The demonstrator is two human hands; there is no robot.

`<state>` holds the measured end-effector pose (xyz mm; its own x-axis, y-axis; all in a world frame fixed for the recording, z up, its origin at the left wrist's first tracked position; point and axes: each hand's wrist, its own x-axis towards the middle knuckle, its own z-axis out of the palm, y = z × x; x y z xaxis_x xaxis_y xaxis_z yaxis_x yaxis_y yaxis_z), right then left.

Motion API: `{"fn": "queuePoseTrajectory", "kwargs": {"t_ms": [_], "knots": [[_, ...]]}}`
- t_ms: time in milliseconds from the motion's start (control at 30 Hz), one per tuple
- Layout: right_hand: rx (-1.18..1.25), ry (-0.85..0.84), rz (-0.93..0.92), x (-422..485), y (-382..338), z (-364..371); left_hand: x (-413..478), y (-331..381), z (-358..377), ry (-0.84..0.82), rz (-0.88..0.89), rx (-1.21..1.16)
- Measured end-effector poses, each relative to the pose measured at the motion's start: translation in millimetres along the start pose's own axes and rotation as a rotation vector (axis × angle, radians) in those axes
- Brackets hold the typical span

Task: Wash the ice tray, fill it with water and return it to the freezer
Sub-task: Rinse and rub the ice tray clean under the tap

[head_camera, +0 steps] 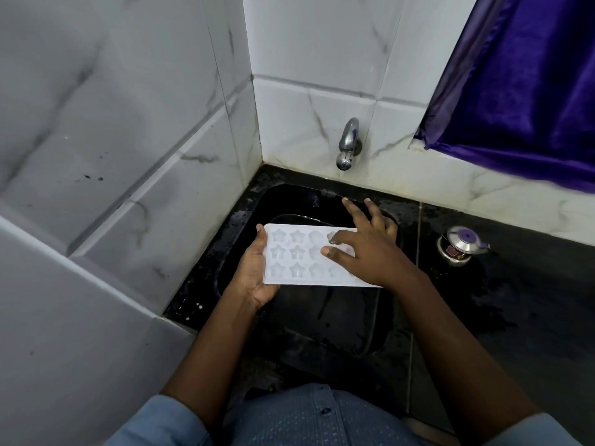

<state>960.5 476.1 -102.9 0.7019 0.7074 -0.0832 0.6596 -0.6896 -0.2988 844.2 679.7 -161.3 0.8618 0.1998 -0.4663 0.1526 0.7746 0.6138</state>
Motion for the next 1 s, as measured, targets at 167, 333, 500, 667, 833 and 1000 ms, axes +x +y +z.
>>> {"fn": "queuePoseTrajectory", "kwargs": {"t_ms": [167, 333, 500, 667, 833, 1000], "knots": [[-0.022, 0.038, 0.036, 3, -3, -3, 0, -1, 7, -0.028, -0.014, 0.018], [0.021, -0.008, -0.004, 4, 2, -6, 0, 6, 7, -0.055, 0.015, 0.009], [0.026, 0.004, 0.016, 7, 4, -9, 0, 3, 12, -0.049, 0.017, 0.013], [0.036, -0.015, -0.009, 8, 6, -6, 2, 4, 9, -0.072, 0.027, 0.017], [0.047, 0.017, 0.01, 8, 6, -6, 5, 2, 8, -0.061, 0.019, 0.033], [0.051, 0.001, -0.007, 10, 5, -7, 8, 3, 8, -0.044, 0.026, 0.039]]}}
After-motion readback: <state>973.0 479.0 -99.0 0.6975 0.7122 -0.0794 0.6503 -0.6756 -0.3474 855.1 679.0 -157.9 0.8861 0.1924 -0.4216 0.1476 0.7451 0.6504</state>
